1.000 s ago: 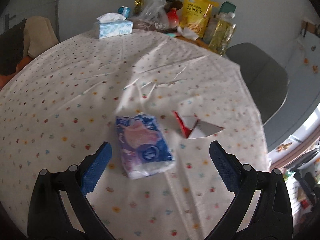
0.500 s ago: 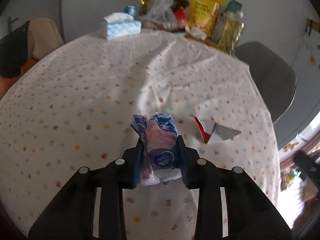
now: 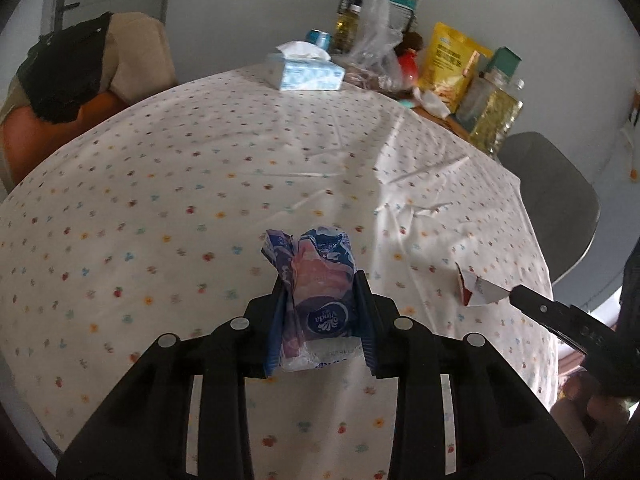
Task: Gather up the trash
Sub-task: 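Grasp the red-and-white carton scrap with the right gripper while left holds the packet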
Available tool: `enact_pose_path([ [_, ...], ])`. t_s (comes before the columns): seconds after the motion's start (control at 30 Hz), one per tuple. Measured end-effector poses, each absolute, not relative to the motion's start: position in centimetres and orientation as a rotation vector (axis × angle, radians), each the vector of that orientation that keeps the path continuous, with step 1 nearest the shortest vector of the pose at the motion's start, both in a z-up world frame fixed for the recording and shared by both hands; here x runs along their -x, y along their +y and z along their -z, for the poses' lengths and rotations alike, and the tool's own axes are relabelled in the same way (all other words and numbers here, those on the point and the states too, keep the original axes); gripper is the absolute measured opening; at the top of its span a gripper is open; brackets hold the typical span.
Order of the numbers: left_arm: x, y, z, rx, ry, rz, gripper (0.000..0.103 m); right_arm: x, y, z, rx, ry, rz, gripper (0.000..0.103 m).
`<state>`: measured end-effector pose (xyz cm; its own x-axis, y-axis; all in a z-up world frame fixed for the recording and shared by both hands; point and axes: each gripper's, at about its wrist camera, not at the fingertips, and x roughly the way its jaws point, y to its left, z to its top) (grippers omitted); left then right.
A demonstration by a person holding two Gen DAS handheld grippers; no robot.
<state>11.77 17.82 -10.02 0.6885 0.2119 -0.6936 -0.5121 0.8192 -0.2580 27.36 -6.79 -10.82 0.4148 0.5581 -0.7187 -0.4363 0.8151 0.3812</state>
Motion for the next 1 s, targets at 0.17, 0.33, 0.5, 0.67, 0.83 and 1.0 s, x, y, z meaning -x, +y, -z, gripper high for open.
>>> enact_pose_path([
  [0.17, -10.8, 18.4, 10.4, 0.504, 0.678, -0.431, 0.032, -28.5, -4.7, 11.9, -0.103, 0.987, -0.637, 0.041],
  [0.33, -11.5, 17.0, 10.9, 0.504, 0.68, -0.391, 0.032, -27.3, -4.7, 11.2, -0.039, 0.946, -0.636, 0.003],
  [0.5, -12.7, 15.3, 10.8, 0.493, 0.68, -0.344, 0.032, -25.8, -7.1, 9.4, -0.032, 0.892, -0.613, 0.003],
  [0.67, -13.9, 12.8, 10.6, 0.468, 0.69, -0.287, 0.032, -24.9, -11.4, 8.4, -0.105, 0.876, -0.569, 0.003],
  [0.83, -14.9, 10.3, 10.5, 0.44, 0.701, -0.239, 0.032, -24.0, -15.9, 7.8, -0.201, 0.878, -0.543, 0.003],
  [1.0, -15.7, 7.6, 9.8, 0.401, 0.705, -0.195, 0.032, -23.3, -19.4, 7.2, -0.239, 0.851, -0.503, 0.003],
])
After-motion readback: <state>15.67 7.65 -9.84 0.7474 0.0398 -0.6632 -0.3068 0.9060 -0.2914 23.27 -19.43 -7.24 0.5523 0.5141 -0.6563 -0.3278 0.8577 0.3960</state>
